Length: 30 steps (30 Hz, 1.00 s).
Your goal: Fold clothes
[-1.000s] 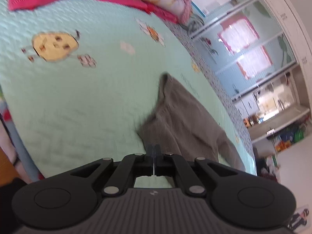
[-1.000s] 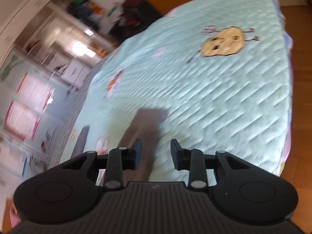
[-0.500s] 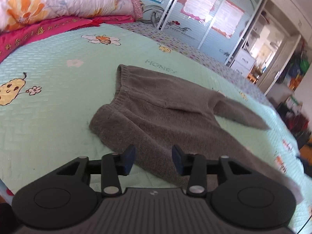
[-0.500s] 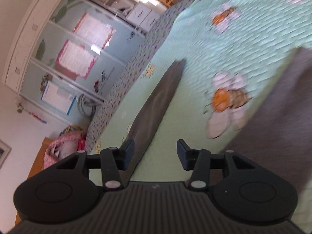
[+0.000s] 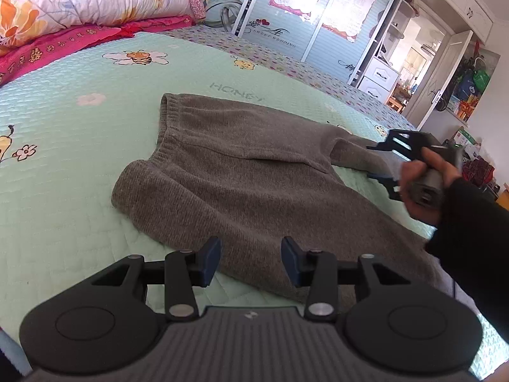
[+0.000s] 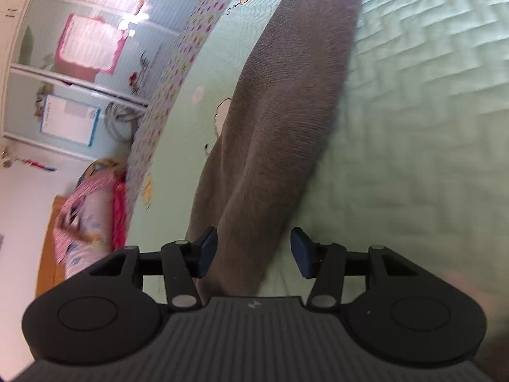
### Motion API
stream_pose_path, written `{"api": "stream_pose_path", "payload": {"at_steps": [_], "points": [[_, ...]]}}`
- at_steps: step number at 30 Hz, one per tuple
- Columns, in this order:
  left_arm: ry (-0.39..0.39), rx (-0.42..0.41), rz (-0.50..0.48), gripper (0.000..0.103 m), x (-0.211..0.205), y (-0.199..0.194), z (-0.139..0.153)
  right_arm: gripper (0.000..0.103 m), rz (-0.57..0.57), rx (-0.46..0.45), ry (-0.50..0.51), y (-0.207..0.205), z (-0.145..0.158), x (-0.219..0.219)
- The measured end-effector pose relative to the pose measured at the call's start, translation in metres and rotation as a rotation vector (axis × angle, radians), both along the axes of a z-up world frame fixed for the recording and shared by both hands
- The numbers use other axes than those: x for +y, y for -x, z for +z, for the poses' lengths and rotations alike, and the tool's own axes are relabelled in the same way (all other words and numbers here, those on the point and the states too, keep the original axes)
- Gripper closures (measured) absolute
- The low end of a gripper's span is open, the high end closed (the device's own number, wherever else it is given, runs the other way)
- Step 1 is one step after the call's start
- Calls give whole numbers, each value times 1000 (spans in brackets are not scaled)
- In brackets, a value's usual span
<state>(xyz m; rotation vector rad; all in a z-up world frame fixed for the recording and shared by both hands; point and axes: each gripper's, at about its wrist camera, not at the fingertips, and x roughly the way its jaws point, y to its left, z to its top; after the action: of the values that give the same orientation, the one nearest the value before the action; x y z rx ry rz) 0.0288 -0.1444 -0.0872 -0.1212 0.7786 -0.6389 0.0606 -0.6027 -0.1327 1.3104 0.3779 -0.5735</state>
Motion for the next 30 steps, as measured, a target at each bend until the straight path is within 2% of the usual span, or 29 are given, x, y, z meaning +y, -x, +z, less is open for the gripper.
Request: {"api": "stream_pose_path", "payload": {"at_steps": [1,2,7,8,9,11,13,15,16,19,23,28,29,30], "points": [[-1,6,6,58,0,-3,-1,69,-11,13,18,-2,-1,-2],[1,13,16,58,0,-6,-1,99,-15,34,39,-2,-1,-4],[23,27,41,58,5,-10,-5,99,-44,-15,184,66,13,24],[25,31,41,58,4,-10,-6,98,-36,-4,197,82,13,34],[25,37,40,58,3,-10,-7,90,-20,16,201,96,12,43],[25,42,34,58,1,-8,-5,86,10,66,201,117,10,43],[25,38,25,58,0,-5,-2,79,-47,70,238,140,18,27],[19,33,20,58,-2,-3,0,48,-145,46,255,160,29,-2],[15,34,21,57,-3,-4,0,44,-179,35,257,165,31,-21],[3,37,23,57,-8,-7,-1,43,-244,85,277,169,31,-82],[-12,30,13,57,-18,-8,-1,43,-251,120,246,151,18,-156],[-68,35,-11,57,-37,-8,-6,44,-284,81,212,112,-6,-202],[-80,39,-14,57,-40,-8,-7,56,-278,83,231,103,-8,-206],[-89,45,-12,57,-41,-8,-9,92,-253,97,239,96,-10,-211]]}}
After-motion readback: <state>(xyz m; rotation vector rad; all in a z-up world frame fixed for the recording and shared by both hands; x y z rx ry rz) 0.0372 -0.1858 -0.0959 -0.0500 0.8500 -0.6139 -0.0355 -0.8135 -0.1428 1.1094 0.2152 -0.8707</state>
